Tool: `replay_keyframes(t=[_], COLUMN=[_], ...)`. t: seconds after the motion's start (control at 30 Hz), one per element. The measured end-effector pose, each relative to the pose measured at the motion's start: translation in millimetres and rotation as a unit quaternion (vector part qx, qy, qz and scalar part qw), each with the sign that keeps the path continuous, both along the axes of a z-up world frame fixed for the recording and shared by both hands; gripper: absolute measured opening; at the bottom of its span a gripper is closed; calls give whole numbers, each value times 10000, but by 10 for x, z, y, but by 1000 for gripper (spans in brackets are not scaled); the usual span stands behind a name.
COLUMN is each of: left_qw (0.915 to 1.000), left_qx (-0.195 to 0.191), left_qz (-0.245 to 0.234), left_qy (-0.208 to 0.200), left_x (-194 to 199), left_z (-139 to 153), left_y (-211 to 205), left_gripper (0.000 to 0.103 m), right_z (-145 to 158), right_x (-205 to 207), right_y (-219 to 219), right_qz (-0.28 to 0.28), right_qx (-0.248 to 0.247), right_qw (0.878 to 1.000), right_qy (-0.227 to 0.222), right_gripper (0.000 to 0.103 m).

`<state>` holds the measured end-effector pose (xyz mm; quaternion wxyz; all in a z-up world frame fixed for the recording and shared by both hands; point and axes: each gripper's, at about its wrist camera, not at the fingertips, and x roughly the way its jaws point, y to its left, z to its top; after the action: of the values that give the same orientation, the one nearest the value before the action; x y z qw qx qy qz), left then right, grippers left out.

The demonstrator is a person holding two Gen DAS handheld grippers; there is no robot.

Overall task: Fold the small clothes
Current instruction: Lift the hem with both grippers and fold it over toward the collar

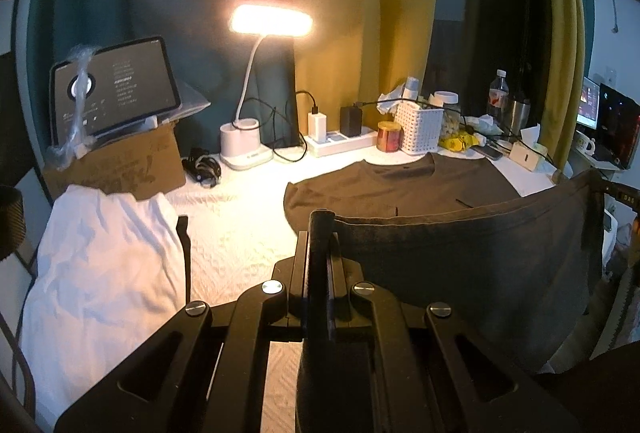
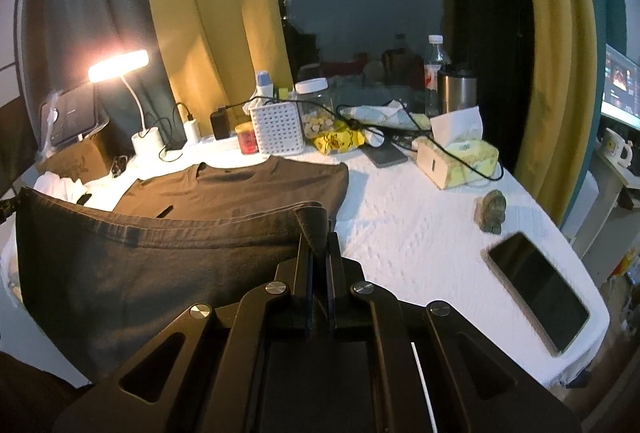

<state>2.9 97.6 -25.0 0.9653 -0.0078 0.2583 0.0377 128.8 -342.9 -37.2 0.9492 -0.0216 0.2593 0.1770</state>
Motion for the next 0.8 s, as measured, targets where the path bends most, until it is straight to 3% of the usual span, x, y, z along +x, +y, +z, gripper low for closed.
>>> replay_keyframes(t=[0.8], left_qw=[9994], left_qx=[94], left_qz=[-53], left_qy=[-341], left_x=[603], left_z=[251], left_y=[133], left_gripper=[4], right_z=[292], right_x=[585], right_y=[177], right_qz=[-128], right_qx=[-43], right_qw=[9995], right_qy=[-273], right_gripper=[6])
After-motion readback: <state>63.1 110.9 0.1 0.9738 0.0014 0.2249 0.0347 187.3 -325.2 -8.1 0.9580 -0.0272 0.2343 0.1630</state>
